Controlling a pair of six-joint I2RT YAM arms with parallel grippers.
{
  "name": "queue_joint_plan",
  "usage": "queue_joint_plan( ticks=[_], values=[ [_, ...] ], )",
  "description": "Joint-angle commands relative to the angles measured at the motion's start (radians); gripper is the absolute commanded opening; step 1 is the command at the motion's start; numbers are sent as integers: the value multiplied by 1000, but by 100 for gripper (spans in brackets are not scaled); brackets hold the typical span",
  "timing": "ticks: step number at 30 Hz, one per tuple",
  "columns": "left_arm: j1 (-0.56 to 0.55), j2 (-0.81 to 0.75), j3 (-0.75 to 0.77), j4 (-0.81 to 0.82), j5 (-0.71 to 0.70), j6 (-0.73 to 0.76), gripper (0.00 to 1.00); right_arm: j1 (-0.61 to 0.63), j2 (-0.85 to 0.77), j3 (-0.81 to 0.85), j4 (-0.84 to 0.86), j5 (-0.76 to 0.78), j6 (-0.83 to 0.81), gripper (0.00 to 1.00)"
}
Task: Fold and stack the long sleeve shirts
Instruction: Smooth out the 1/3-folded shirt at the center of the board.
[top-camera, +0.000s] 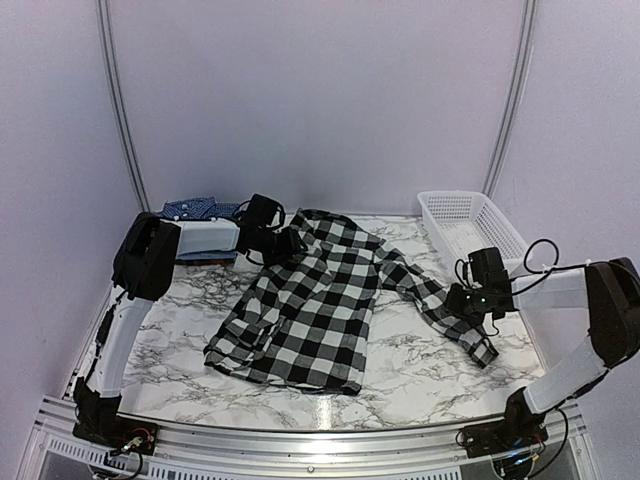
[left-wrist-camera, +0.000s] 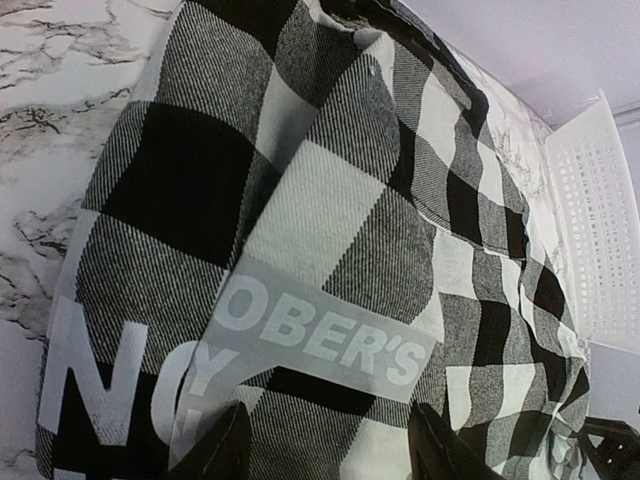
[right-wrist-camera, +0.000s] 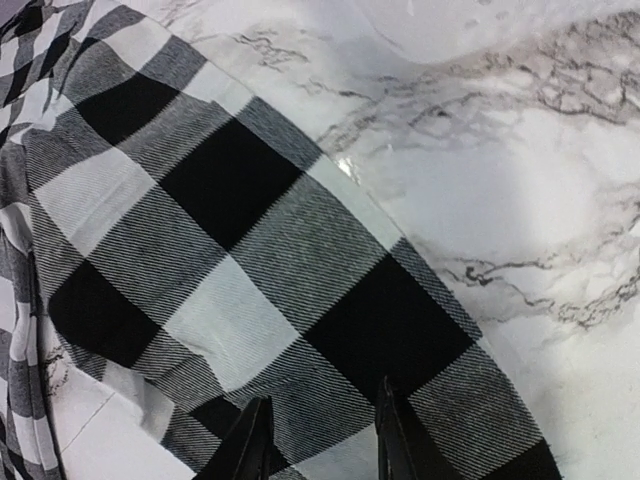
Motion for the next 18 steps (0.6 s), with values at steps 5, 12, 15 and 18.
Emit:
queue_joint_plan(
  ticks=[5, 12, 15, 18],
  values=[
    [-31, -130, 6, -75, 40, 80, 58, -5, -120, 132, -154, 80, -34, 39],
    [-131, -356, -114, -90, -29, 144, 60, -6, -310, 54, -275, 162, 117, 44],
    [-195, -440, -209, -95, -64, 162, 60, -7, -397, 11, -338, 200, 222, 45],
    [-265, -502, -314, -97, -98, 169, 59, -7, -488, -46, -365, 203, 324, 49]
  ],
)
